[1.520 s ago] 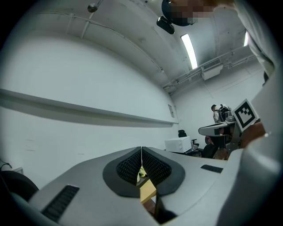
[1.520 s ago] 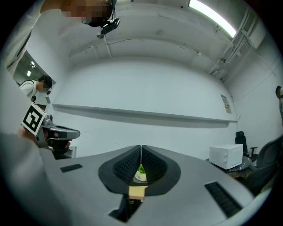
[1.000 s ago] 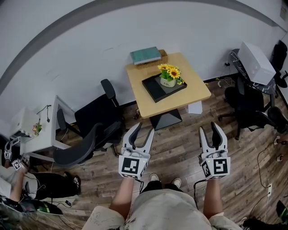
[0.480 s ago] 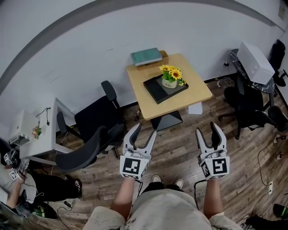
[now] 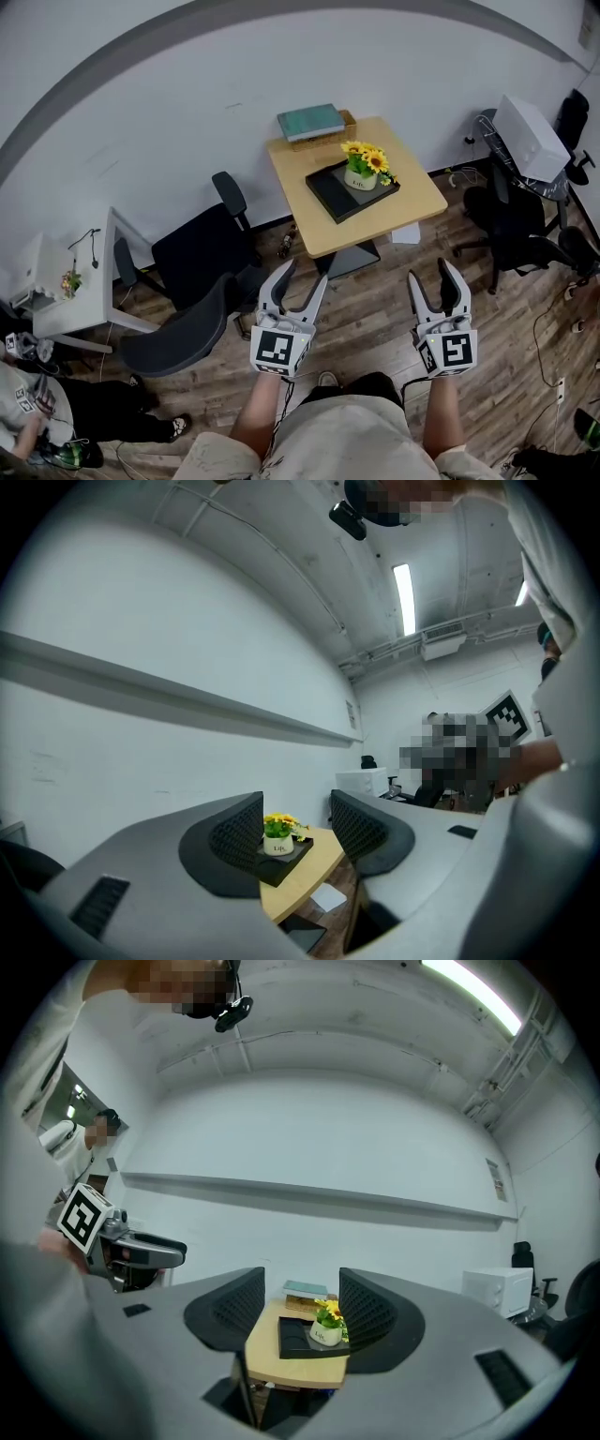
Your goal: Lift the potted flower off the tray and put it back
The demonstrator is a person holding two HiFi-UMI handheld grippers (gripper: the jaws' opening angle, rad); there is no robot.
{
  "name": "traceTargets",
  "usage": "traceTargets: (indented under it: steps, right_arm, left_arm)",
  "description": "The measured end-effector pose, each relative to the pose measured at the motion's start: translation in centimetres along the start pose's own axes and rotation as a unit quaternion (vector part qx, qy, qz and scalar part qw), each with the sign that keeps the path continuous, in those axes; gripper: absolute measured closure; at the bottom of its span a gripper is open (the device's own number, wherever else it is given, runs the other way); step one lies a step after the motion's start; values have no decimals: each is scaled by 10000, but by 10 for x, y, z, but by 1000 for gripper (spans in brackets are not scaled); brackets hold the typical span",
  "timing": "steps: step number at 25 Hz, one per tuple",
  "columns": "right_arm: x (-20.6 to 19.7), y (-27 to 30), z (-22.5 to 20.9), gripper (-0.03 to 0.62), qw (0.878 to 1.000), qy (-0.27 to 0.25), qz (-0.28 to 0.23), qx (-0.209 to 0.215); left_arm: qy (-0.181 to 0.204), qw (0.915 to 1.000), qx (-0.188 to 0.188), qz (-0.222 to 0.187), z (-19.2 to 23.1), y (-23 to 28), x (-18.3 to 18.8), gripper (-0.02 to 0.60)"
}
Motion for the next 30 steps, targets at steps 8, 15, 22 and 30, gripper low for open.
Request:
traceTargets:
  steps: [8, 15, 22, 30]
  right_arm:
    - [-6, 10, 12, 345, 10000, 37, 39, -82]
    - [-17, 38, 10, 345, 9999, 100, 120, -53]
    - [-24, 66, -1, 345, 9998, 114, 158, -20]
    - [-37, 110, -25, 345, 9994, 215, 261, 26]
  left_arm:
    - [-85, 9999, -105, 56, 18, 0, -14, 360]
    - [-119, 9999, -103, 51, 36, 19, -19, 360]
    - [-137, 9997, -174, 61, 48, 49, -22, 360]
    - [-144, 9995, -195, 211, 65, 95, -26, 360]
Point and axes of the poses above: the fingertips, and each gripper's own axes: y forward along the fingers, z to its left, x out of its top, the point moved 10 cm from there along -y, backward along the fingers, and after that the axes turned 13 degrees about -x, right-handed, at the moved point
